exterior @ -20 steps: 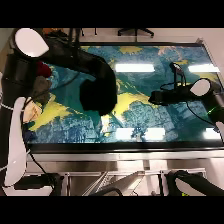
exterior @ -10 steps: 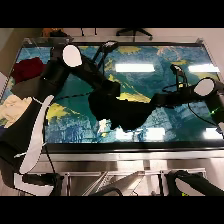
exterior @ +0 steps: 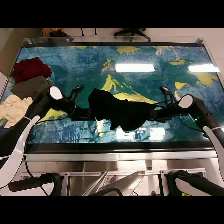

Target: Fold the shirts.

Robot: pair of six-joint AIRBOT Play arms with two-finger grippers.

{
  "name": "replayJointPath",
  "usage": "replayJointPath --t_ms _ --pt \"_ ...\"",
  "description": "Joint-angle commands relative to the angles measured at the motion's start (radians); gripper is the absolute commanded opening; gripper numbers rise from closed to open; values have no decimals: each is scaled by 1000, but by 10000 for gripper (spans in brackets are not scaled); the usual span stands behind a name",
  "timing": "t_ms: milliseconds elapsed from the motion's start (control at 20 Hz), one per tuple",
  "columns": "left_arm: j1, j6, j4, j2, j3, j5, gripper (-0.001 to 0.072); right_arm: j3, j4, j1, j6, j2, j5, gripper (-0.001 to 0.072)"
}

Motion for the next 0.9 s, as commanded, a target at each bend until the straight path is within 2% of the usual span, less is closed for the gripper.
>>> replayJointPath --t_ms 0,50,150,400,450,500,550,700,750,800,850 --pt "29 126 -203 -37 -145 229 685 -29 280 1 -218 -103 -121 552" --pt "24 146 -227 -69 -129 240 685 -28 316 0 -263 -134 -158 552" --pt "16 158 -230 -132 -66 238 685 5 299 -7 -272 -185 -199 552" --pt "15 157 -233 -238 58 240 683 94 304 -30 -282 -286 -194 551" --pt "6 156 -232 -254 70 240 582 94 309 -29 -282 -300 -177 550" --pt "-2 156 -232 -268 85 240 527 94 309 -29 -282 -310 -153 529" --pt "-12 156 -231 -280 102 238 527 94 307 -29 -282 -313 -126 470" --pt "-43 157 -221 -309 139 237 526 95 291 -43 -304 -285 -93 465" --pt "-50 157 -221 -311 141 239 498 95 289 -45 -304 -283 -93 465" --pt "-53 157 -221 -311 141 237 232 95 290 -43 -305 -288 -93 465" --pt "-54 159 -224 -310 141 232 16 95 308 -39 -314 -299 -94 465"
